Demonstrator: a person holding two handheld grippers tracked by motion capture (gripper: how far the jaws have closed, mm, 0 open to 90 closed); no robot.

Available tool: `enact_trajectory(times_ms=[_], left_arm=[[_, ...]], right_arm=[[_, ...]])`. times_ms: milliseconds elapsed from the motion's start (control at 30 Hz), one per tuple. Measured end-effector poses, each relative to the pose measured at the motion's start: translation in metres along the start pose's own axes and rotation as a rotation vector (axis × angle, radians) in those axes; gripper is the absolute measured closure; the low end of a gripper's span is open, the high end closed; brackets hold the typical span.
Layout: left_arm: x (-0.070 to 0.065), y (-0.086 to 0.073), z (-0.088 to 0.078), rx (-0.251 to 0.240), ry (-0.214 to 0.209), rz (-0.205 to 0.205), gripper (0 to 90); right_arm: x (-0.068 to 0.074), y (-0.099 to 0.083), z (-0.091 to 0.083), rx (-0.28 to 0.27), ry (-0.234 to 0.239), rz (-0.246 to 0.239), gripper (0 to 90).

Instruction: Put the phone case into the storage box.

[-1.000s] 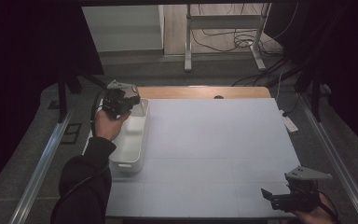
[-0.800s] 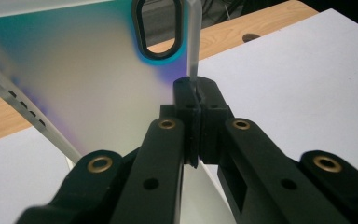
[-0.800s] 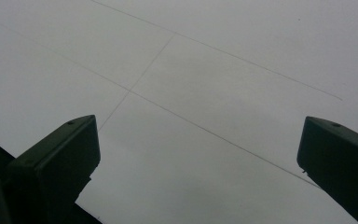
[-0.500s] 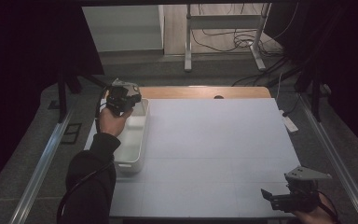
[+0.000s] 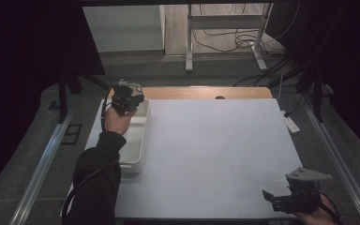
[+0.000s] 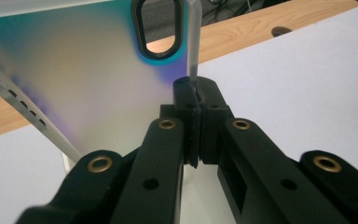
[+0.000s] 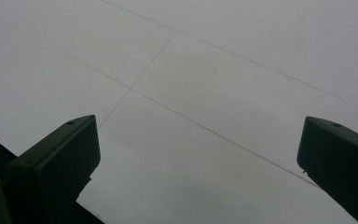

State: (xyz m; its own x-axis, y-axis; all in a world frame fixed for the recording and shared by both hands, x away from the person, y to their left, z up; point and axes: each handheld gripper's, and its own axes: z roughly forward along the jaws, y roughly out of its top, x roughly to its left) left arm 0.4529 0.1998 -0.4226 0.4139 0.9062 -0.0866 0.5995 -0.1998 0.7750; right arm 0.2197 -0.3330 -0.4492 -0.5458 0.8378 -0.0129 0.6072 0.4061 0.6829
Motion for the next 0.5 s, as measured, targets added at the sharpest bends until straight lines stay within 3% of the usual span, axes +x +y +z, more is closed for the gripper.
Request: enact_trajectory(times_ms=[500], left_arm=[[0.001,-0.009,0.02,0.032,0.017,-0.026,88.2]], right_arm=[[0.0,0.0,0.001,0.004,-0.002,-0.007,0.0]])
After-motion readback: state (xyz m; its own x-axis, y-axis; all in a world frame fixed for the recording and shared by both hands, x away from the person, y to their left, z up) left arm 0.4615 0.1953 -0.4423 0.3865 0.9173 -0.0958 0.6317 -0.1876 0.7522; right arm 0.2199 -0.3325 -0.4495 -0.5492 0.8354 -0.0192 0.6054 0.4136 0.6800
